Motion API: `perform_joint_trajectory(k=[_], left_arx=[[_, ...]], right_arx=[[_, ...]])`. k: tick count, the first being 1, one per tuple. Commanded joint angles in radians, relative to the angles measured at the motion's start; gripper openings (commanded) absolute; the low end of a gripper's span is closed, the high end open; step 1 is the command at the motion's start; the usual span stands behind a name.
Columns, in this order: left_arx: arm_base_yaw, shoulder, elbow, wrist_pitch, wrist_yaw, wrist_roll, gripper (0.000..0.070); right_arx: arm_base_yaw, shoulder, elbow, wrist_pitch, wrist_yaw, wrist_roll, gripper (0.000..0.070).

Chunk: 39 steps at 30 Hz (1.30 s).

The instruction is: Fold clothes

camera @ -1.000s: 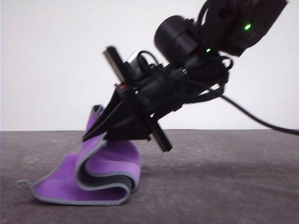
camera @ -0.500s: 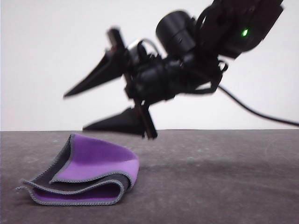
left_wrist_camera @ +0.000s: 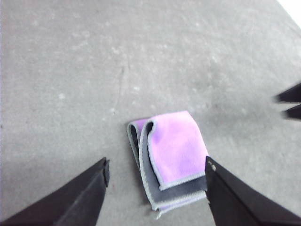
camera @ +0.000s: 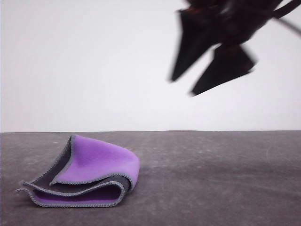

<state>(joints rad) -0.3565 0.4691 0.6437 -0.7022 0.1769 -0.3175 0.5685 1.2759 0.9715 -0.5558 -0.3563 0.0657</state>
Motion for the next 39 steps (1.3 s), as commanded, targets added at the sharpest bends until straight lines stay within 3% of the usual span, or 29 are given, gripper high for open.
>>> perform_joint_trajectory(k=[1,11,16,23,30,31,32,34,39], left_arx=[[-0.005,0.009,0.005,0.023,-0.011,-0.01,0.0388],[-0.004,0.069,0.005,0.082,-0.05,-0.009,0.0389],[-0.004,0.108,0.005,0.118,-0.054,-0.009,0.0389],[-0.004,0.165,0.005,0.144,-0.054,-0.008,0.0389],[-0.004,0.177,0.006,0.148,-0.053,-0.006,0.0392],[-0.004,0.177,0.006,0.148,-0.053,-0.006,0.0368],[-0.004,0.177,0.006,0.148,-0.053,-0.007,0.0293],[-0.004,0.177,0.006,0.152,-0.053,-0.006,0.0001],[-0.004,0.176,0.006,0.148,-0.054,-0.008,0.0]], right_arx=[[-0.016,-0.047,-0.003,0.003,0.034,-0.102,0.0318],[-0.198,-0.364,-0.229,0.142,0.046,-0.096,0.0318],[-0.276,-0.511,-0.361,0.216,0.044,-0.036,0.0318],[-0.31,-0.631,-0.526,0.3,0.061,0.034,0.0318],[-0.31,-0.631,-0.541,0.33,0.067,0.051,0.0345],[-0.31,-0.631,-0.541,0.343,0.068,0.051,0.0326],[-0.31,-0.631,-0.541,0.346,0.069,0.051,0.0264],[-0.31,-0.631,-0.541,0.347,0.071,0.05,0.0003],[-0.31,-0.632,-0.541,0.352,0.072,0.047,0.0014]])
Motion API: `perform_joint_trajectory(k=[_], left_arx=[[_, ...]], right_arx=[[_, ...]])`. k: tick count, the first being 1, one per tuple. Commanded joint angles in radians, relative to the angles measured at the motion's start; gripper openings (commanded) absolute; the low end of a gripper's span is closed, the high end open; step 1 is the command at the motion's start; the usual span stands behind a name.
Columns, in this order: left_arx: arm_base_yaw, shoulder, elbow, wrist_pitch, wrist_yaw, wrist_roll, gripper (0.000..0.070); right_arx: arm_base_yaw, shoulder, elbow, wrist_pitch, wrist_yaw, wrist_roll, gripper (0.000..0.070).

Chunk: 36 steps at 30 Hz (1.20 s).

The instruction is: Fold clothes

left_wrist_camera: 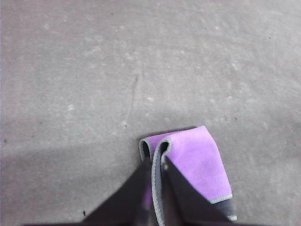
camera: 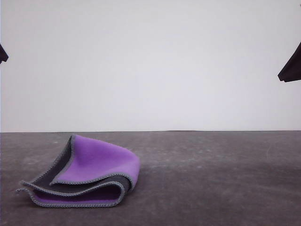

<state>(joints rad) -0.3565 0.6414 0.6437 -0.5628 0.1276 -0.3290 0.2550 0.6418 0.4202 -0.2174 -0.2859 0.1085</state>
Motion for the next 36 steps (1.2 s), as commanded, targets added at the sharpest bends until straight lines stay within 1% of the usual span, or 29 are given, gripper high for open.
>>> perform_joint_trajectory(k=[1,14,17,20,22,25,28,31,36], left_arx=[[-0.004,0.004,0.006,0.01,-0.005,0.003,0.0],[0.005,0.004,0.004,0.012,-0.004,0.003,0.0],[0.032,-0.017,-0.022,0.027,-0.007,0.092,0.0],[0.08,-0.072,-0.101,0.103,-0.008,0.162,0.0],[0.124,-0.127,-0.171,0.174,-0.008,0.206,0.0],[0.189,-0.224,-0.275,0.272,-0.02,0.24,0.0],[0.238,-0.321,-0.364,0.334,-0.055,0.24,0.0],[0.27,-0.414,-0.442,0.364,-0.073,0.24,0.0],[0.303,-0.55,-0.554,0.376,-0.096,0.243,0.0]], right_arx=[[0.003,0.001,0.011,0.015,0.002,0.004,0.0014],[0.003,0.002,0.011,0.015,0.002,0.004,0.0014],[0.003,0.002,0.011,0.015,0.002,0.004,0.0014],[0.003,0.001,0.011,0.015,0.002,0.004,0.0014],[0.003,0.002,0.011,0.015,0.002,0.004,0.0014],[0.003,0.002,0.011,0.015,0.002,0.004,0.0014],[0.003,0.002,0.011,0.015,0.002,0.004,0.0014],[0.003,0.002,0.011,0.015,0.002,0.004,0.0014],[0.003,0.002,0.011,0.015,0.002,0.004,0.0014]])
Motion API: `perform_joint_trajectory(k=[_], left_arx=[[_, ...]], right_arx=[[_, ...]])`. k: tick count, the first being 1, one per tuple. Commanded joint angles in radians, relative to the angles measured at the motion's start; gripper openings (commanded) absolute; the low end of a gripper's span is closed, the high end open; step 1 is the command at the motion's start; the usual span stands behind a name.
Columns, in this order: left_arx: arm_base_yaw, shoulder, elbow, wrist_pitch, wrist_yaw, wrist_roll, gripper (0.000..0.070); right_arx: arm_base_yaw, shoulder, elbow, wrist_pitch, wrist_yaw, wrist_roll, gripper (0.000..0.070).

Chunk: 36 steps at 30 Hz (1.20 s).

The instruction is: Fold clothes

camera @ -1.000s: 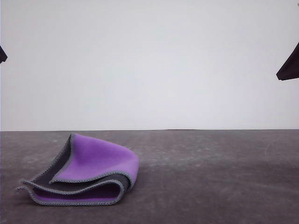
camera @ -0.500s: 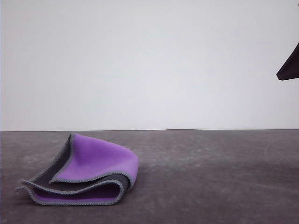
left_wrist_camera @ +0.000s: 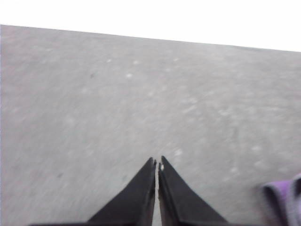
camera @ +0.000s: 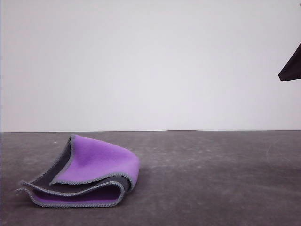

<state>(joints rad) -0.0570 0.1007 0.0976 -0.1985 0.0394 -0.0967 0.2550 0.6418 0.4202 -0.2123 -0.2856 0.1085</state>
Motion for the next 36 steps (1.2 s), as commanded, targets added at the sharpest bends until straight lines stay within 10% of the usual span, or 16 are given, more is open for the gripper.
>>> perform_joint_trajectory(k=[1,36], left_arx=[[0.01,-0.033,-0.03,0.012,-0.018,0.01,0.0],[0.083,-0.096,-0.085,0.058,-0.033,0.032,0.0]], right_arx=[[0.003,0.002,0.011,0.01,0.001,0.004,0.0014],[0.002,-0.006,0.011,0.006,0.011,-0.04,0.0015]])
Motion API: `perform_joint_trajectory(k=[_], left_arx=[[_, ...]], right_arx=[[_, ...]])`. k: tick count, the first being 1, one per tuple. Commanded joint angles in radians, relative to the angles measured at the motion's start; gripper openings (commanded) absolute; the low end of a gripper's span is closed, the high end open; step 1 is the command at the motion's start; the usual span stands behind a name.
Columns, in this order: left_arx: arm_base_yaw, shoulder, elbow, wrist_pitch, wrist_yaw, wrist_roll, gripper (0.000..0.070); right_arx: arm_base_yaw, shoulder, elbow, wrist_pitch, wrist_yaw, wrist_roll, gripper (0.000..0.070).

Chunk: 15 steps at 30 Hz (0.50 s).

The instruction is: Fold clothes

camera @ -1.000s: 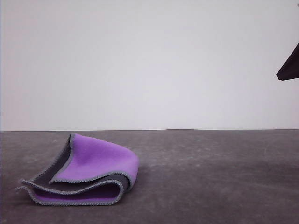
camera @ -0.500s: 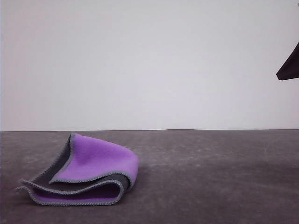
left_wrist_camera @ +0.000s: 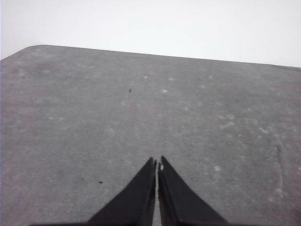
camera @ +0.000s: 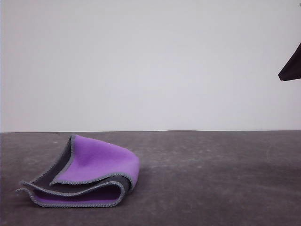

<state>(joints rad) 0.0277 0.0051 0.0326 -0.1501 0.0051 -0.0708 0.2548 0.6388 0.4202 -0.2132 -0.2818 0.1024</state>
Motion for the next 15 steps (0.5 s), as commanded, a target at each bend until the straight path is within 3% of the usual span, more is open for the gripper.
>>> perform_joint_trajectory(k=[1,4,15], left_arx=[[-0.002,-0.001,-0.02,0.01,0.001,0.006,0.0],[-0.002,-0.001,-0.02,0.01,0.002,0.006,0.0],[-0.002,-0.001,-0.02,0.01,0.001,0.006,0.0]], right_arx=[[-0.002,-0.016,0.01,-0.001,0.018,-0.065,0.0015],[-0.023,-0.06,-0.023,-0.002,0.043,-0.091,0.0015],[-0.215,-0.399,-0.289,0.031,0.316,-0.088,0.0015]])
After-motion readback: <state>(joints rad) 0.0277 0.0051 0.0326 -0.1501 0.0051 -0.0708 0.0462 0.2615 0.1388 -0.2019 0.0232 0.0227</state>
